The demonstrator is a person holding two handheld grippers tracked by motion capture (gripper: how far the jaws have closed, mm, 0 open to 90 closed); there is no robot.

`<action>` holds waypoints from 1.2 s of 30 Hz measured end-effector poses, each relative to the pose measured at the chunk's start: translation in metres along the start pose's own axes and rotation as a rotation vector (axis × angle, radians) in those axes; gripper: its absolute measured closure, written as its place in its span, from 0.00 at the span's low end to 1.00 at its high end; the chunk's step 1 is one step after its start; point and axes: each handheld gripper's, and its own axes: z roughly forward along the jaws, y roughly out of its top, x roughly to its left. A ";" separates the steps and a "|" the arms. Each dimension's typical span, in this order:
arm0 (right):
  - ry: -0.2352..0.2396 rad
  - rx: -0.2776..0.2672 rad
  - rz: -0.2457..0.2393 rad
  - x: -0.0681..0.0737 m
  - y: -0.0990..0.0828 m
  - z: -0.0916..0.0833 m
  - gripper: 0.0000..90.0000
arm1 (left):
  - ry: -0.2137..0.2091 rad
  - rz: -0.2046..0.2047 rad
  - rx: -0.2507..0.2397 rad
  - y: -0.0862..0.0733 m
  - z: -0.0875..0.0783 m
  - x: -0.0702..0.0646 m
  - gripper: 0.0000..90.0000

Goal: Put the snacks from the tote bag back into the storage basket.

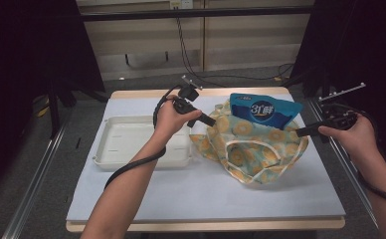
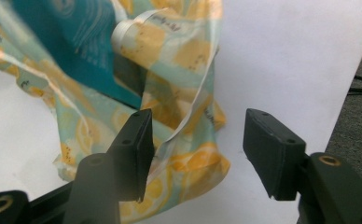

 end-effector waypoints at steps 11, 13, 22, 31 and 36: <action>0.021 0.024 -0.029 0.009 -0.002 0.001 0.44 | 0.011 0.055 -0.002 0.001 0.002 -0.016 0.31; 0.025 0.031 -0.035 0.012 -0.003 0.002 0.44 | 0.013 0.059 -0.009 0.001 0.004 -0.017 0.29; 0.031 0.029 -0.055 0.017 -0.003 0.005 0.42 | 0.000 0.091 -0.007 0.003 0.013 -0.023 0.27; 0.048 0.027 -0.094 0.023 0.000 0.014 0.47 | -0.067 0.087 -0.006 0.004 0.027 -0.026 0.66; 0.047 0.006 -0.091 0.022 0.001 0.011 0.45 | -0.104 0.110 0.011 0.004 0.026 -0.025 0.90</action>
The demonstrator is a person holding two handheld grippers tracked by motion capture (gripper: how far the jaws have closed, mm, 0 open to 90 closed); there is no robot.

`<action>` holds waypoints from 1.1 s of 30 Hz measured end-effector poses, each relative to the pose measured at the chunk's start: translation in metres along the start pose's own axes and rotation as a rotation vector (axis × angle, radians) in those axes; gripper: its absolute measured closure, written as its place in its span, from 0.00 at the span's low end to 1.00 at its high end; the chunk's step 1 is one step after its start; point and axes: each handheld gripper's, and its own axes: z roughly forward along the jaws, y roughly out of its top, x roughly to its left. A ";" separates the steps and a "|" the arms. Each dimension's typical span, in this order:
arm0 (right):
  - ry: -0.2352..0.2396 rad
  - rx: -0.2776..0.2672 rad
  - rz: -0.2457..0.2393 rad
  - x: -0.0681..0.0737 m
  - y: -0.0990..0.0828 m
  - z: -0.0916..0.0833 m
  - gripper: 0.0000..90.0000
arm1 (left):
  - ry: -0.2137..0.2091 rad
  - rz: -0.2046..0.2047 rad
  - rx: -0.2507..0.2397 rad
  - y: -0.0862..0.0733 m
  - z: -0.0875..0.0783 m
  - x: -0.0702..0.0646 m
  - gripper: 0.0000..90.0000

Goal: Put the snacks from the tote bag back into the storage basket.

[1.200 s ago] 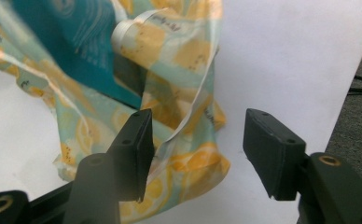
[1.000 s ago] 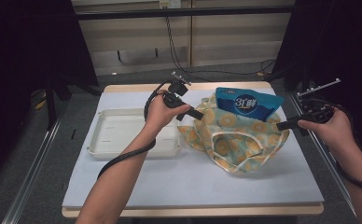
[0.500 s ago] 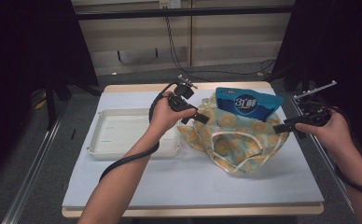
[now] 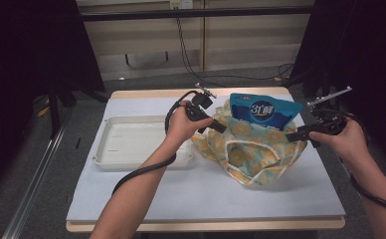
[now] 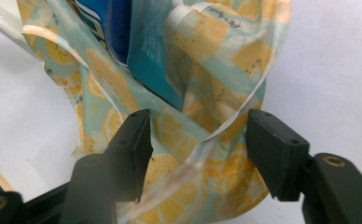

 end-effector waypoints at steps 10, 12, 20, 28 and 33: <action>0.004 -0.054 -0.017 0.004 0.002 -0.012 0.47 | -0.058 -0.019 -0.025 -0.007 0.001 -0.007 1.00; 0.015 -0.045 -0.026 0.006 0.002 -0.009 0.47 | -0.058 -0.026 -0.027 -0.009 0.001 -0.008 1.00; 0.028 -0.024 -0.083 0.015 -0.001 0.009 0.53 | -0.077 -0.027 -0.038 -0.018 0.002 -0.009 1.00; 0.047 0.032 -0.116 0.020 -0.009 0.019 0.85 | -0.068 -0.041 -0.041 -0.027 0.003 -0.008 1.00; 0.076 0.022 -0.090 0.016 -0.021 0.025 0.95 | -0.061 -0.044 -0.030 -0.034 0.007 -0.011 0.99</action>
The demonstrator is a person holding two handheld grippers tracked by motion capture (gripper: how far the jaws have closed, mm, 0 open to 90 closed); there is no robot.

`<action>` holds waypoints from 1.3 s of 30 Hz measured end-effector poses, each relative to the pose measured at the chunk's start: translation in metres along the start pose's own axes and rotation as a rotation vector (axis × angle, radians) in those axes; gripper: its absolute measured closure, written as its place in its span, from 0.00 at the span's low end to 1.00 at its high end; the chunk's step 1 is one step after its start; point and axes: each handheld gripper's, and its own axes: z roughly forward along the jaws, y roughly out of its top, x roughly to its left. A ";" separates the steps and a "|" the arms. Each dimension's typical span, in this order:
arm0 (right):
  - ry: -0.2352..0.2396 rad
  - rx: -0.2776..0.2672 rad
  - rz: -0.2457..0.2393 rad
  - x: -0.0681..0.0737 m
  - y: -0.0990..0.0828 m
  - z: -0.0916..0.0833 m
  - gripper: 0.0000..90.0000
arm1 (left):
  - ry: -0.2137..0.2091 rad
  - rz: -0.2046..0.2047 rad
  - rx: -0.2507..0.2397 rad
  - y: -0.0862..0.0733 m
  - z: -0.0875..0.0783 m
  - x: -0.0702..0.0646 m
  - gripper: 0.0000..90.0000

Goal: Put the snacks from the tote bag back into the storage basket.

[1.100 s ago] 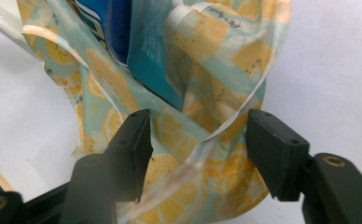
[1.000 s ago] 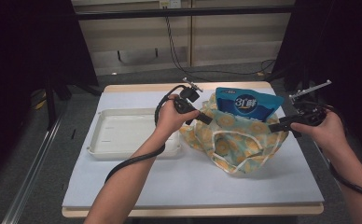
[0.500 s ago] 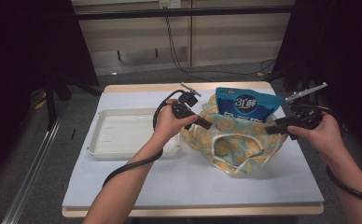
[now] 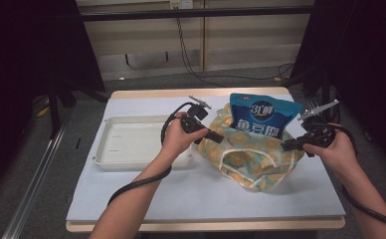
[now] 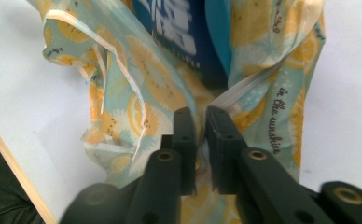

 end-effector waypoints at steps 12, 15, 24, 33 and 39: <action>0.022 0.009 0.003 0.002 -0.020 0.016 0.97 | 0.014 -0.022 0.039 -0.023 0.014 -0.002 0.99; 0.021 0.017 0.004 0.002 -0.024 0.019 0.97 | 0.021 -0.026 0.049 -0.028 0.020 -0.002 0.99; 0.013 0.034 0.023 0.000 -0.036 0.025 0.95 | 0.035 0.017 0.139 -0.036 0.034 -0.002 0.97; -0.029 0.008 0.019 0.009 -0.033 0.016 0.55 | 0.041 0.010 0.140 -0.033 0.022 -0.007 0.75; -0.052 -0.014 0.019 0.016 -0.029 0.010 0.35 | 0.074 0.000 0.129 -0.026 0.005 -0.010 0.41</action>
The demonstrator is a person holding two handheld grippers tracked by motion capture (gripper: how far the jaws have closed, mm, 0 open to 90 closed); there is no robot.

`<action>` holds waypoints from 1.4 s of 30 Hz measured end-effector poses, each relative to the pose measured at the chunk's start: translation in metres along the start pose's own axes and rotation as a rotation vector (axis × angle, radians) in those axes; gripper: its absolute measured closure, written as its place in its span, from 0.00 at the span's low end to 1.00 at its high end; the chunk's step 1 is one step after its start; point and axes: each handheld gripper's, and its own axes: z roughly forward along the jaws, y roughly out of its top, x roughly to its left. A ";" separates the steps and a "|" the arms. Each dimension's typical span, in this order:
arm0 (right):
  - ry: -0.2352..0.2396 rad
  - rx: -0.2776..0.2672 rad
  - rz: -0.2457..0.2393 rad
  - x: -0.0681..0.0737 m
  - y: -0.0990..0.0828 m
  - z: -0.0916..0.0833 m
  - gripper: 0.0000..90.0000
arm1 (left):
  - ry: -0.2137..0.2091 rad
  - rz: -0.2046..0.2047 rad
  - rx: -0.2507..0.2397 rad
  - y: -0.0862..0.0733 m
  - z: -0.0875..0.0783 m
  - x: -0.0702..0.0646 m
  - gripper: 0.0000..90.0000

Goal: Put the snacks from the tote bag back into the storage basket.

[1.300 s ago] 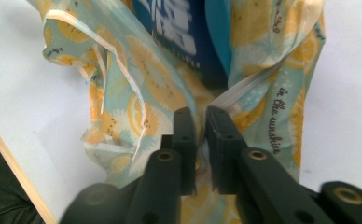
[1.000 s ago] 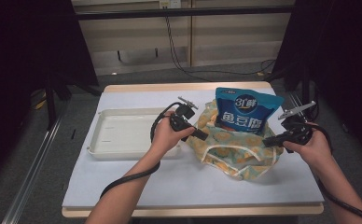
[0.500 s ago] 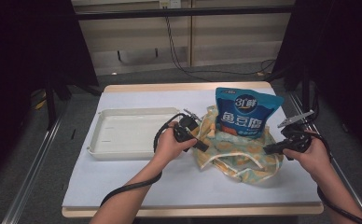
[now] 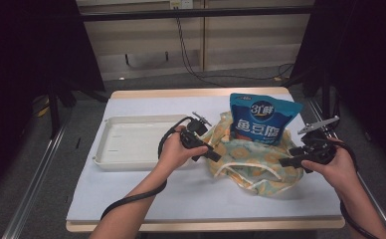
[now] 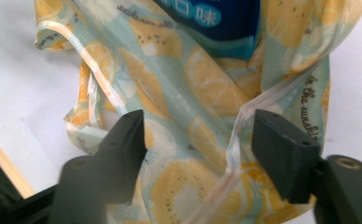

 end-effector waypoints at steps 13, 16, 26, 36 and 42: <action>-0.050 0.004 0.015 0.014 0.002 -0.002 0.18 | 0.028 0.059 -0.047 0.031 -0.035 -0.004 0.17; -0.057 0.029 -0.006 0.019 0.004 -0.002 0.16 | 0.042 0.076 -0.050 0.041 -0.038 -0.004 0.16; -0.026 0.007 -0.003 0.021 0.003 -0.004 0.12 | 0.061 0.089 -0.056 0.075 -0.045 0.002 0.14; -0.023 -0.002 -0.002 0.020 0.000 -0.004 0.11 | 0.081 0.119 -0.066 0.101 -0.044 0.004 0.16; -0.016 0.008 -0.002 0.021 0.000 -0.001 0.12 | 0.068 0.139 -0.082 0.109 -0.038 0.001 0.21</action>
